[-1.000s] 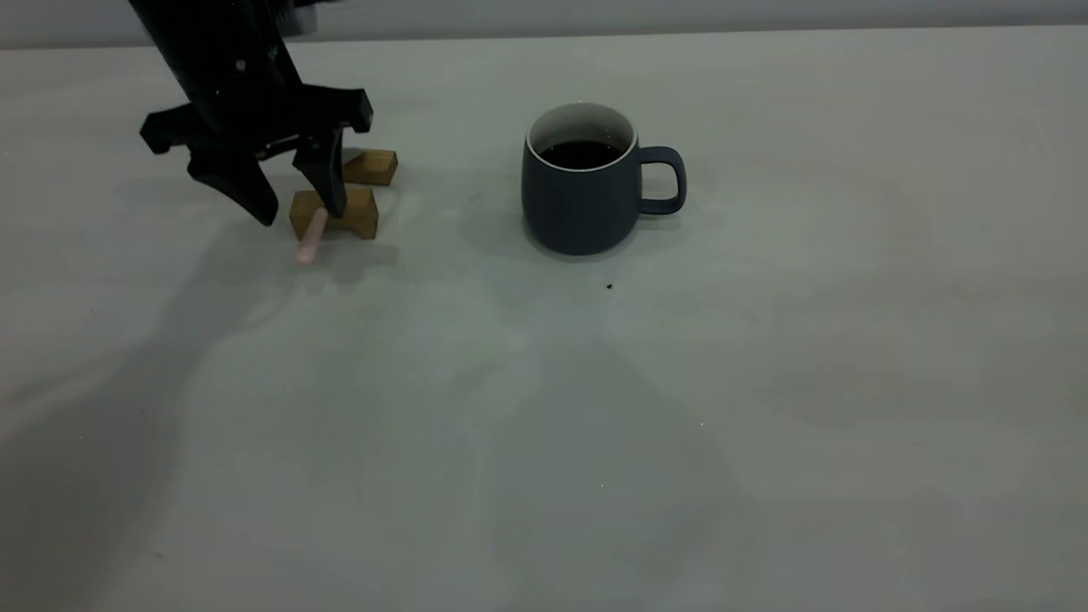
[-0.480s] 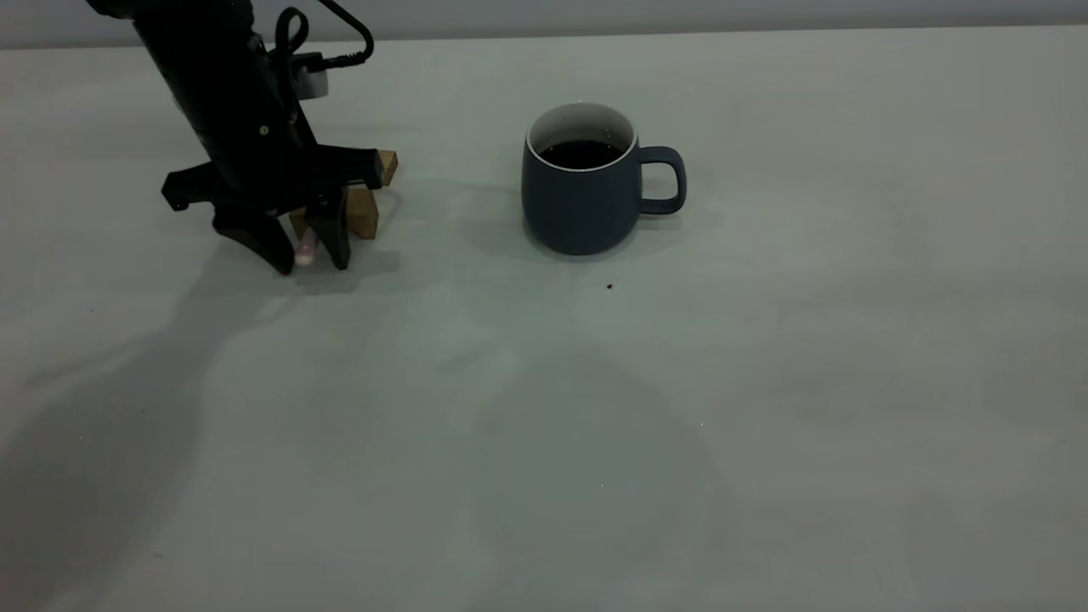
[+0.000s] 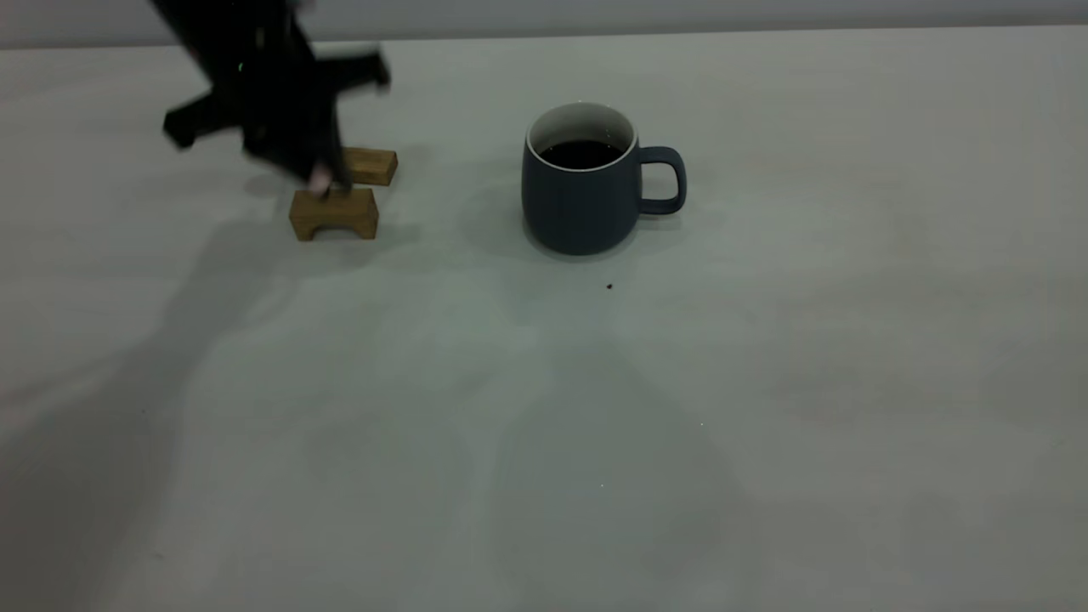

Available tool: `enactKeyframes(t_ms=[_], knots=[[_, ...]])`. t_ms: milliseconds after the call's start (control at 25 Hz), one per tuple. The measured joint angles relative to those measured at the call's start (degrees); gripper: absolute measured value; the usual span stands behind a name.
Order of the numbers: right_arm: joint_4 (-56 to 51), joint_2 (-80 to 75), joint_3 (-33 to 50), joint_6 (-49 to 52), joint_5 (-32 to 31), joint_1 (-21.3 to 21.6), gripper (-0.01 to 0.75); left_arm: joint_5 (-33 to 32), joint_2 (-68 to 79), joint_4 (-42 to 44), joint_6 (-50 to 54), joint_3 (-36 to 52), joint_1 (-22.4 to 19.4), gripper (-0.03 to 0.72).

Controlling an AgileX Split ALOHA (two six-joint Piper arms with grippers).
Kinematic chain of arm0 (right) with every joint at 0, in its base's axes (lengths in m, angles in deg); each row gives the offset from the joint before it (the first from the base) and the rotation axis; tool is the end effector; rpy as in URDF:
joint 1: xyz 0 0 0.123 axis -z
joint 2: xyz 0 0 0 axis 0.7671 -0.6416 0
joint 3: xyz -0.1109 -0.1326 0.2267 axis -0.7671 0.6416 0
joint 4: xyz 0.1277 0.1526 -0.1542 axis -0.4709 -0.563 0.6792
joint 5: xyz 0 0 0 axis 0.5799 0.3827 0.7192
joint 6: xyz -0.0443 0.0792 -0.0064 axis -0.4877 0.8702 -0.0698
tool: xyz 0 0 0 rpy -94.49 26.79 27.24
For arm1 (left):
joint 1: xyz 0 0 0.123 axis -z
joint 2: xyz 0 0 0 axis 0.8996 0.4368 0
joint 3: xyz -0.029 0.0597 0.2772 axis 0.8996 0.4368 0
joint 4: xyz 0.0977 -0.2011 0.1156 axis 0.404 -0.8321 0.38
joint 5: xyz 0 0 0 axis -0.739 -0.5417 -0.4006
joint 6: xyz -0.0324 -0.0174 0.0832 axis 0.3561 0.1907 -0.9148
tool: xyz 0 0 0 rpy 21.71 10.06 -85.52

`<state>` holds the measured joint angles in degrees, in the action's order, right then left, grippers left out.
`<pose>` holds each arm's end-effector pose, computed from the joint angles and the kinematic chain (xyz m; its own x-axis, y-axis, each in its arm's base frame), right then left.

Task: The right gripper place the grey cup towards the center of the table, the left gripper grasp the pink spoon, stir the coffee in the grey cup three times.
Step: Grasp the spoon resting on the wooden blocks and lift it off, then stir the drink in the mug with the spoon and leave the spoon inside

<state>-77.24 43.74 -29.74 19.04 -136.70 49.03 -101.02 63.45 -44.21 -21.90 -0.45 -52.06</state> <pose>-0.0017 -0.0019 0.2634 -0.5578 0.0157 -0.8299 0.0125 0.9999 0.0105 0.4380 -0.1092 0.0745 -0.9440 -0.2554 -0.2087 -0.1905 0.9388 -0.2869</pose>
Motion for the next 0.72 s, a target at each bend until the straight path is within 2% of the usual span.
enactKeyframes(t_ms=[160,440,560,720], knots=[[0.00,0.00,0.00,0.00,0.00,0.00,0.429,-4.80,-4.03,-17.14,4.34,-0.60,0.00,0.134],[0.00,0.00,0.00,0.00,0.00,0.00,0.429,-20.02,-5.11,-52.29,20.54,-0.67,0.00,0.134],[0.00,0.00,0.00,0.00,0.00,0.00,0.429,-23.83,-4.07,-61.29,25.70,-0.67,0.00,0.134],[0.00,0.00,0.00,0.00,0.00,0.00,0.429,-21.98,-2.50,-68.62,32.92,-0.67,0.78,0.134]])
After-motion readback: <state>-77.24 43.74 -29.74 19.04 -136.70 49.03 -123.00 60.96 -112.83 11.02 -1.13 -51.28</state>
